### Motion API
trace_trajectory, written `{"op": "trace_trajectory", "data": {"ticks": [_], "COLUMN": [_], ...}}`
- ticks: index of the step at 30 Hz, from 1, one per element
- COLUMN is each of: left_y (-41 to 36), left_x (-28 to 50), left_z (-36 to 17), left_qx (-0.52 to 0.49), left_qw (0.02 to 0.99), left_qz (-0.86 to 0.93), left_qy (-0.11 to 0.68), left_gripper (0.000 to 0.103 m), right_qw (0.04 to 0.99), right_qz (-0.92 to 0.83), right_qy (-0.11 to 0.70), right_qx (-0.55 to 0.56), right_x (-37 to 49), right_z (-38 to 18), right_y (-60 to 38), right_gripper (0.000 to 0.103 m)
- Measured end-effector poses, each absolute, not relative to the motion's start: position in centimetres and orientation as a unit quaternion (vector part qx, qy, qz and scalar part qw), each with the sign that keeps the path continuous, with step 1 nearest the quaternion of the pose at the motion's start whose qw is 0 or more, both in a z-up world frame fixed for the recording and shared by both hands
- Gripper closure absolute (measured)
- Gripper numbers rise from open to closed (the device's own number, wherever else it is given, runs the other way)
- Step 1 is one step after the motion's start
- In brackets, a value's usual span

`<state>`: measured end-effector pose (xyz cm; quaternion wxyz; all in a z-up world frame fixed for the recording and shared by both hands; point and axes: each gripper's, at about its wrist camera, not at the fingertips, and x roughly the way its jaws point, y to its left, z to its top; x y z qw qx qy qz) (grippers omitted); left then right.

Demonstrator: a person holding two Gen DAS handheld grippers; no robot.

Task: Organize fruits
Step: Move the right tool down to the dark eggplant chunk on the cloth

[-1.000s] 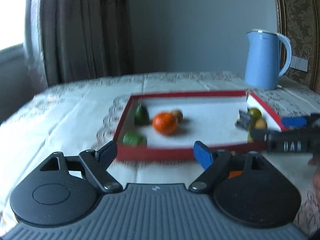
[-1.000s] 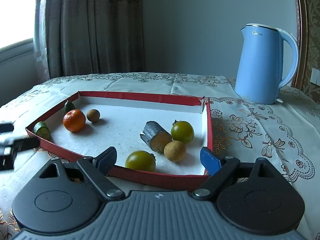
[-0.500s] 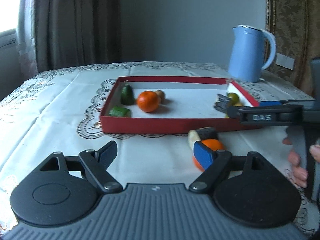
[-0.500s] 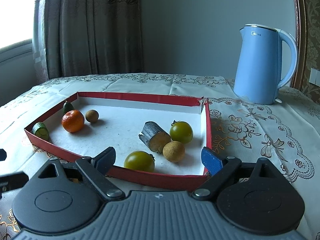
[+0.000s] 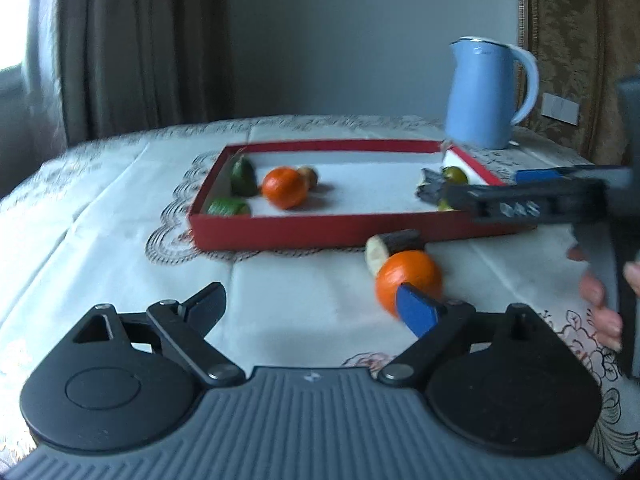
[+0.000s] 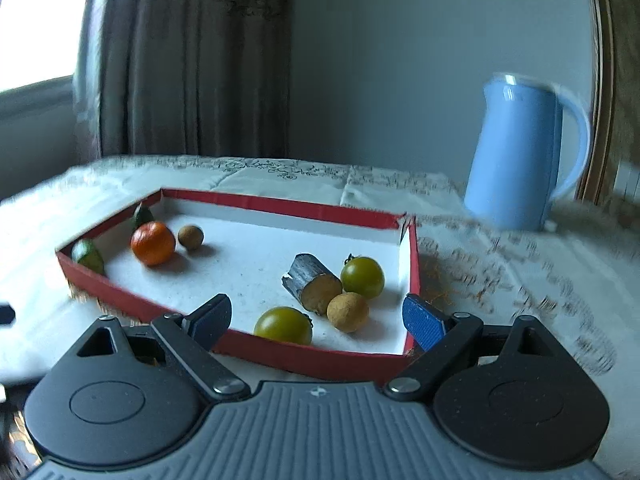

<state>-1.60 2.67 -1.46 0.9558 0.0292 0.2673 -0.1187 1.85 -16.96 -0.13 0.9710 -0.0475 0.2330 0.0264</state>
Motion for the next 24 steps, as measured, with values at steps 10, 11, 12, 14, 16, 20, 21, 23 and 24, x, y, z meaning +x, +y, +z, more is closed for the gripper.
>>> {"op": "trace_trajectory", "data": {"ticks": [10,11,12,14,16,20,21,23,24], "left_y": [4.8,5.0,5.2,5.6,5.7,6.0,6.0,6.0,6.0], "left_x": [-0.8,-0.7,-0.6,-0.2,0.0,-0.1,0.0,0.0,0.0], "left_z": [-1.7,-1.6,-1.6,-1.9,-2.0,-2.0,-2.0,-2.0,-2.0], "left_qx": [0.005,0.008,0.007,-0.004,-0.007,-0.013,-0.014,-0.016,-0.017], "left_qw": [0.956,0.956,0.956,0.952,0.950,0.951,0.952,0.951,0.952], "left_qz": [-0.086,-0.080,-0.078,-0.082,-0.077,-0.078,-0.078,-0.078,-0.075], "left_qy": [0.282,0.281,0.282,0.296,0.302,0.298,0.297,0.298,0.298], "left_gripper": [0.012,0.012,0.011,0.011,0.011,0.010,0.010,0.010,0.010], "right_qw": [0.962,0.961,0.961,0.954,0.949,0.958,0.954,0.946,0.945], "right_qz": [0.091,0.110,0.124,0.177,0.196,0.142,0.151,0.166,0.165], "right_qy": [0.233,0.232,0.225,0.231,0.243,0.247,0.260,0.278,0.281], "right_qx": [-0.106,-0.102,-0.098,-0.069,-0.041,-0.034,-0.018,0.007,0.011], "right_x": [-1.7,-1.9,-2.1,-2.3,-1.8,-1.0,-0.7,-0.2,0.0], "right_z": [-0.6,-0.5,-0.4,0.0,0.0,0.0,-0.1,-0.4,-0.5], "right_y": [-14.2,-13.9,-13.7,-13.7,-14.0,-14.6,-14.8,-15.0,-14.9], "right_gripper": [0.010,0.010,0.010,0.010,0.010,0.010,0.010,0.010,0.010]}}
